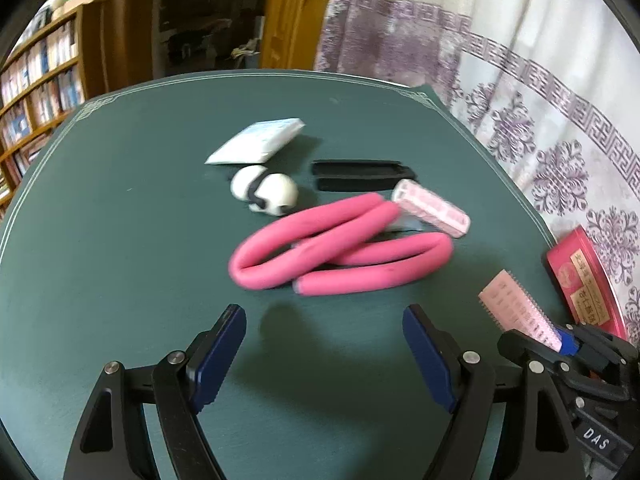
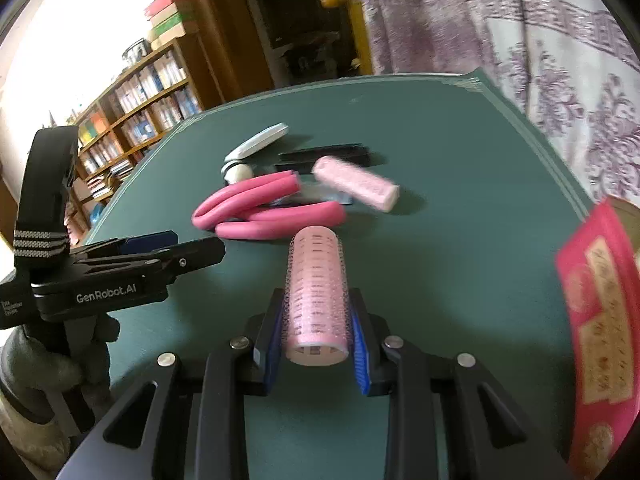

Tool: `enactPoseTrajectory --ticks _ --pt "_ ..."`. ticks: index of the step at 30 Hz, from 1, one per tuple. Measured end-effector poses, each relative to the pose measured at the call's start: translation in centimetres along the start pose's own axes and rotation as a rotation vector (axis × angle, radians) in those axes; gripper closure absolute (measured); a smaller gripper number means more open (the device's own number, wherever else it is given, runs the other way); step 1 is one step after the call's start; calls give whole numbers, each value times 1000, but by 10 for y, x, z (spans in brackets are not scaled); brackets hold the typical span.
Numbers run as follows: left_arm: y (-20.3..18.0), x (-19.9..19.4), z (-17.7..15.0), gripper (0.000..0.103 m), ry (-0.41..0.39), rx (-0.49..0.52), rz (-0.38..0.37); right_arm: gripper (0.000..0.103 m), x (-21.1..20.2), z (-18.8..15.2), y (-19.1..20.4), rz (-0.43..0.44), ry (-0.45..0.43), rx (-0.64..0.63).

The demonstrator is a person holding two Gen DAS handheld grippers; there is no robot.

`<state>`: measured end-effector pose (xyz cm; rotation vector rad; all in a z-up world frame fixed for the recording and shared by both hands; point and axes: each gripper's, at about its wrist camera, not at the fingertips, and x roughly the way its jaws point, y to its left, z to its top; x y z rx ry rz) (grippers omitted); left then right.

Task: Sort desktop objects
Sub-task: 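Hold the pink roller in the right tool while the left grasps the pink foam curler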

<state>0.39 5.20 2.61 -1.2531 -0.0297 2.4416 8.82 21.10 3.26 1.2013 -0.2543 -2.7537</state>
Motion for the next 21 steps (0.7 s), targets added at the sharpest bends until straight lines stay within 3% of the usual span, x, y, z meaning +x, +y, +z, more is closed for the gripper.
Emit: enactPoseTrajectory --ticks 3,9,17,21 --pt "-7 4 6 21 7 17 -6 71 -5 -4 -9 -24 -16 11" --pt "0 -1 30 21 -64 39 46 71 -10 -10 -23 -16 -28 41" --pt "7 31 33 21 -20 73 97 71 -5 -13 -24 24 -14 43" --pt "12 33 31 21 -24 55 72 71 0 -14 -25 31 -3 48"
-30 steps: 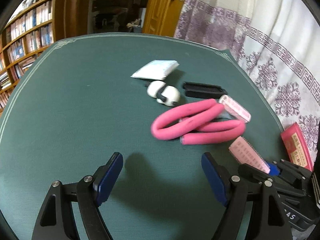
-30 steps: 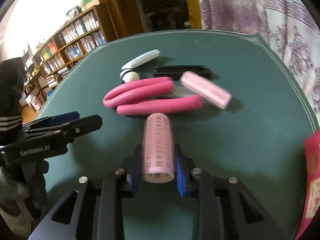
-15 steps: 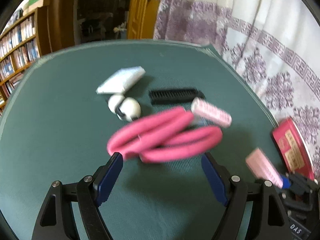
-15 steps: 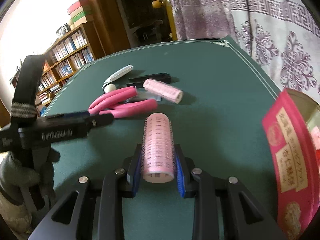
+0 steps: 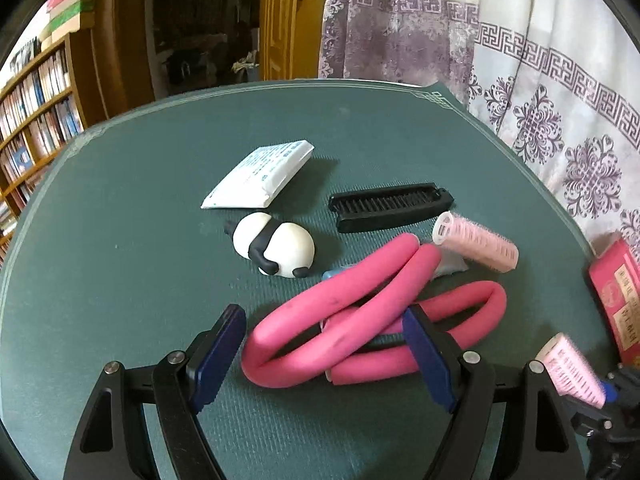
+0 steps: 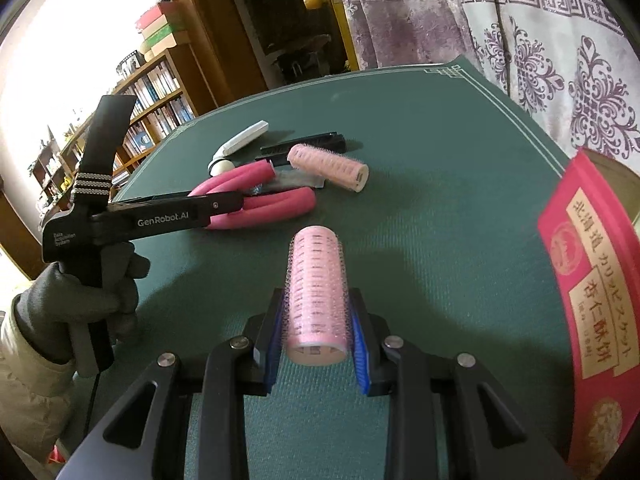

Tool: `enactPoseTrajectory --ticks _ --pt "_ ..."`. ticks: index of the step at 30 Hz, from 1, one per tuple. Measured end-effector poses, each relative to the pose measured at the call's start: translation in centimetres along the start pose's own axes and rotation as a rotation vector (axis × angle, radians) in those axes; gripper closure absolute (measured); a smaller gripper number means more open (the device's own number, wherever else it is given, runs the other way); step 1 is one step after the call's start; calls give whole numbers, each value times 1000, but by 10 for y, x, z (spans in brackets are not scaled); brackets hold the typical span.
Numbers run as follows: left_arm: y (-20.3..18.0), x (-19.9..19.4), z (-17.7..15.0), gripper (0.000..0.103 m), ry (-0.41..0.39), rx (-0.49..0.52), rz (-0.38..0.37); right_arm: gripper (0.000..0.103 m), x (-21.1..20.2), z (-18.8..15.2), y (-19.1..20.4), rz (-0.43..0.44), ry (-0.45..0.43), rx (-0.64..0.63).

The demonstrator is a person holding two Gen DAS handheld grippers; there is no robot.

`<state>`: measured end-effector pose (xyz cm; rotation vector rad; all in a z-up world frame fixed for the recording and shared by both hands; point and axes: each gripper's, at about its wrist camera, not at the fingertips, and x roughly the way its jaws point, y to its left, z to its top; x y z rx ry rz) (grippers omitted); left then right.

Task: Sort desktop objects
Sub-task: 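Hold the pink roller in the right tool while the left grasps the pink foam curler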

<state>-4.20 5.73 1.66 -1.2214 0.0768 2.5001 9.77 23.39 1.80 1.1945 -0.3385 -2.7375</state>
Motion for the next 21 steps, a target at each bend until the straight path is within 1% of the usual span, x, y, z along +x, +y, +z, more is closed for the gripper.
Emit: enactPoseTrajectory --ticks 1,2,3,4,5,8,11,16,18,21 --pt "0 1 0 23 12 1 -15 71 1 0 -1 0 2 3" --pt "-3 1 -2 28 20 13 -28 71 2 -1 -1 2 4 7" --pt "-8 -1 -4 42 18 32 -44 71 2 -1 -2 2 4 9" --pt "-13 -5 -5 58 19 47 -64 71 2 -1 -2 3 4 11" --pt "-18 -8 -7 58 23 57 -84 71 2 0 -3 2 3 12" --pt "-28 -17 -15 60 31 75 -105 71 1 -1 -2 -1 1 12" --pt "-35 -24 -23 64 34 79 -124 71 0 0 -2 -2 -5 15" --pt "-41 -34 -33 64 39 51 -119 71 -2 0 -1 -4 -12 13" --pt "-40 -37 -36 64 44 36 -123 71 -5 0 -1 -4 -18 13" --pt "-35 -48 -48 64 43 19 -119 71 -8 0 -2 -1 -21 16"
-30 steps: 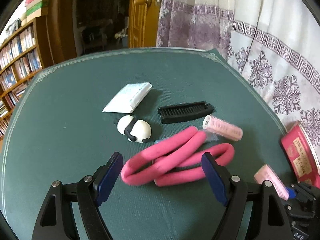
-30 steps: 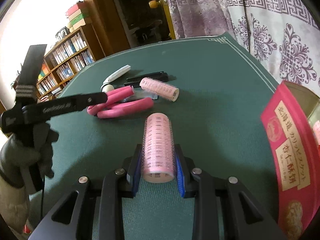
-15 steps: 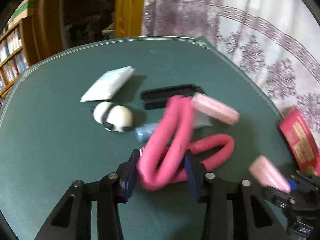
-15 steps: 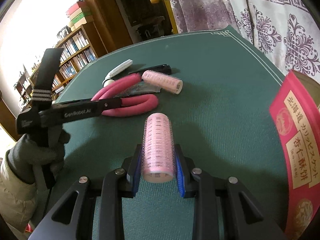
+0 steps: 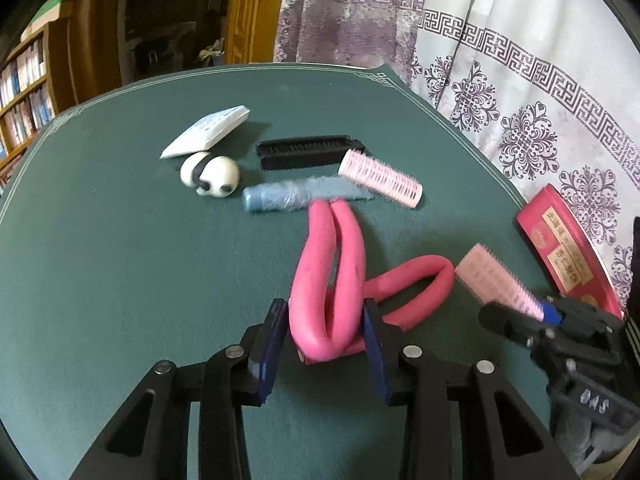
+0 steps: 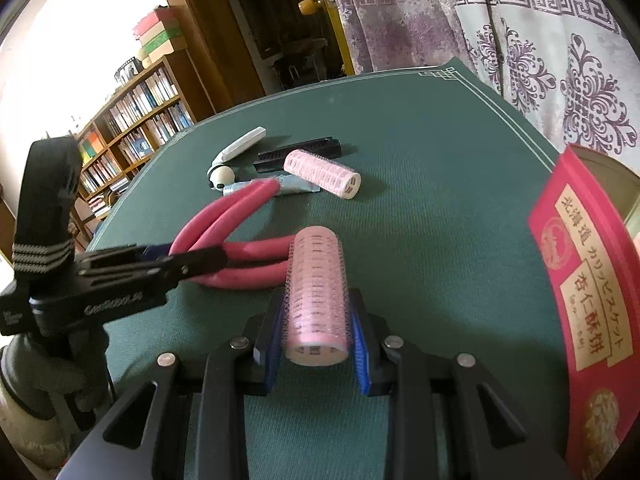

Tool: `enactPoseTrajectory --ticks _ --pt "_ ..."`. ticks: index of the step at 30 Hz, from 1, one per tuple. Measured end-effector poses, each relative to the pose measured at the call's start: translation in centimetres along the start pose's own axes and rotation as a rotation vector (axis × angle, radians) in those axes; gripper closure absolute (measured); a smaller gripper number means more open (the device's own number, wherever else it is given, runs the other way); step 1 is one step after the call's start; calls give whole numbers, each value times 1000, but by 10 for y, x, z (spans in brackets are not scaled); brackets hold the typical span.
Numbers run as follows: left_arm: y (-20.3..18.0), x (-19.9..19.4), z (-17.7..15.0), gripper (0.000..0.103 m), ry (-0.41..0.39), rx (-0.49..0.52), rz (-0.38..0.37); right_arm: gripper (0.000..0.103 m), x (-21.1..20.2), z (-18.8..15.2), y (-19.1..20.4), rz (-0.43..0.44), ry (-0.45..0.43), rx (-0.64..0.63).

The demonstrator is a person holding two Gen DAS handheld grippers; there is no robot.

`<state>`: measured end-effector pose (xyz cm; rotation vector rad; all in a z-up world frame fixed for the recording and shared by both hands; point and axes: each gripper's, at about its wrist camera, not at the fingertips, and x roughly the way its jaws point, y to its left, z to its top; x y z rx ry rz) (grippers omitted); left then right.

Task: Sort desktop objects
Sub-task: 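Hold the pink roller in the right tool while the left grasps the pink foam curler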

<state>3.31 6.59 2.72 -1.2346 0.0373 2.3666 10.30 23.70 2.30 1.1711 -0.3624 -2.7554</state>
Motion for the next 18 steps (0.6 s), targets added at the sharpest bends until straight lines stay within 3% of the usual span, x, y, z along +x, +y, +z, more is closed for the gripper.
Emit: enactPoseTrajectory --ticks 2,3,4,6,13,16,17,18 --pt "6 -7 -8 61 0 -20 19 71 -2 -1 -1 1 -2 0" --pt "8 -8 -10 52 -1 -25 27 71 -2 -1 0 1 -2 0" --pt "11 -10 -12 36 -7 -31 46 71 -3 -2 0 2 -1 0" --pt "15 -14 -13 22 -35 -41 75 71 -3 -5 0 3 3 -2" --pt "10 -19 10 22 -143 -33 75 71 -7 -8 0 4 2 -1" --pt "5 -5 21 22 -144 -12 69 71 -10 -9 0 6 1 4" --pt "2 2 22 26 -128 5 78 71 -11 -9 0 6 -1 4" --pt "-1 9 22 39 -105 25 83 71 -13 -10 0 6 -3 4"
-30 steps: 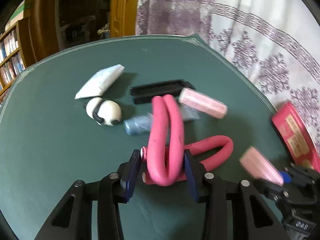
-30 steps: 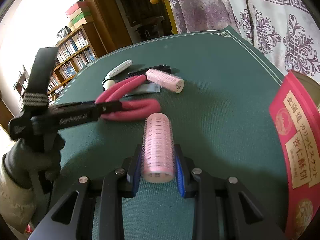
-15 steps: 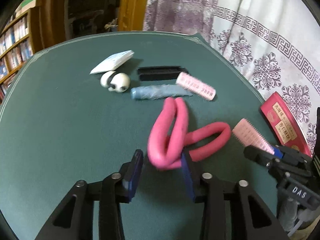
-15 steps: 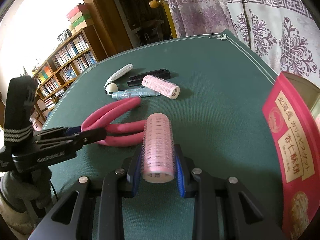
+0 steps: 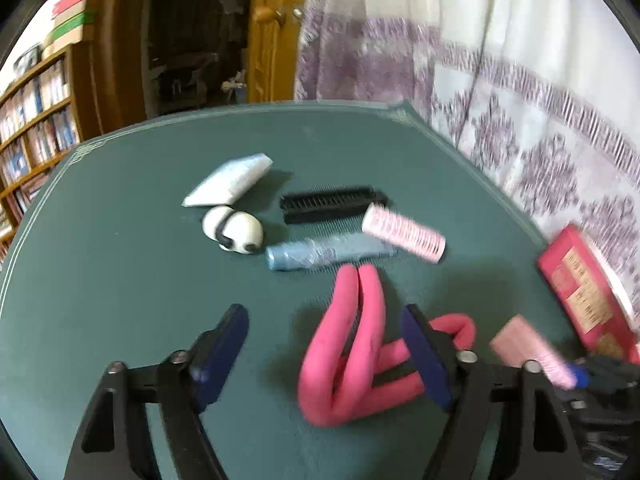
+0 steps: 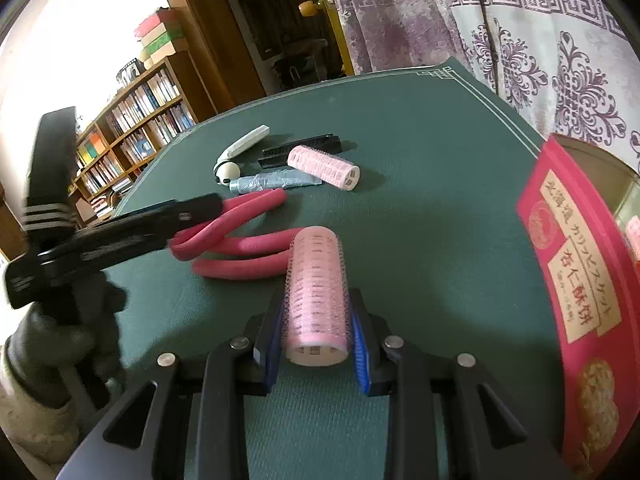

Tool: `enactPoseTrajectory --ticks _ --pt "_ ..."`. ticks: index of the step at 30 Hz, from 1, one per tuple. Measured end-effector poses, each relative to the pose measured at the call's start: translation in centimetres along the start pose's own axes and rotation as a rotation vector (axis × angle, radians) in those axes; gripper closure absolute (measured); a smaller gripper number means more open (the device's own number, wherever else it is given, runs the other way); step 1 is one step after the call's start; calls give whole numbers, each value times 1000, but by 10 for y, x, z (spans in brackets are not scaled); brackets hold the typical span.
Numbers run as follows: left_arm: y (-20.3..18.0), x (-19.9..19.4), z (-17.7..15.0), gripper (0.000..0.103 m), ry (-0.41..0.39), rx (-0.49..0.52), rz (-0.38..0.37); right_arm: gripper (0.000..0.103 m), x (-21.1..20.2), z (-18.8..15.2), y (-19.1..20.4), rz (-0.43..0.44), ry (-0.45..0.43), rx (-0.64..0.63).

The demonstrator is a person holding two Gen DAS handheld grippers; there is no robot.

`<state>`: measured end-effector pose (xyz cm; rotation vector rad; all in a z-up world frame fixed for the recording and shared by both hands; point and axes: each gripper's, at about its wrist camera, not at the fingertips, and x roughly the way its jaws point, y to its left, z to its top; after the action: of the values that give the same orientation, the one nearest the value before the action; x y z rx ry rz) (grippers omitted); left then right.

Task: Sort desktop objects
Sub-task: 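Hold the pink roller in the right tool while the left grasps the pink foam curler, then carry the foam curler and pink roller into the pink tin and release both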

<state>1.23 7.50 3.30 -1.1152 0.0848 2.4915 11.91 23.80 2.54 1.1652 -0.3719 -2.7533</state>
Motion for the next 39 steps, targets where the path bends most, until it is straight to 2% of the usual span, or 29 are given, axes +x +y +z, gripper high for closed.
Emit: enactPoseTrajectory --ticks 1,3,6,12,19,29,39 --pt "-4 6 -2 51 25 16 -8 71 -3 0 0 -1 -4 0" --pt "-9 11 -6 63 45 34 -25 71 -8 -2 -3 -3 -14 1" --pt "-10 4 -6 68 39 32 -15 71 -18 -3 -7 -7 -32 10" --pt "-11 -31 0 68 -38 -8 -44 71 -42 -1 -10 -7 -84 9" --pt "-54 -65 16 68 -100 31 -181 71 -82 0 -17 -38 -166 2" --pt "-160 -76 25 68 -53 192 -418 71 -141 -17 -72 -189 -243 83" --pt "-236 -64 28 68 -21 261 -533 71 -169 -38 -121 -286 -249 176"
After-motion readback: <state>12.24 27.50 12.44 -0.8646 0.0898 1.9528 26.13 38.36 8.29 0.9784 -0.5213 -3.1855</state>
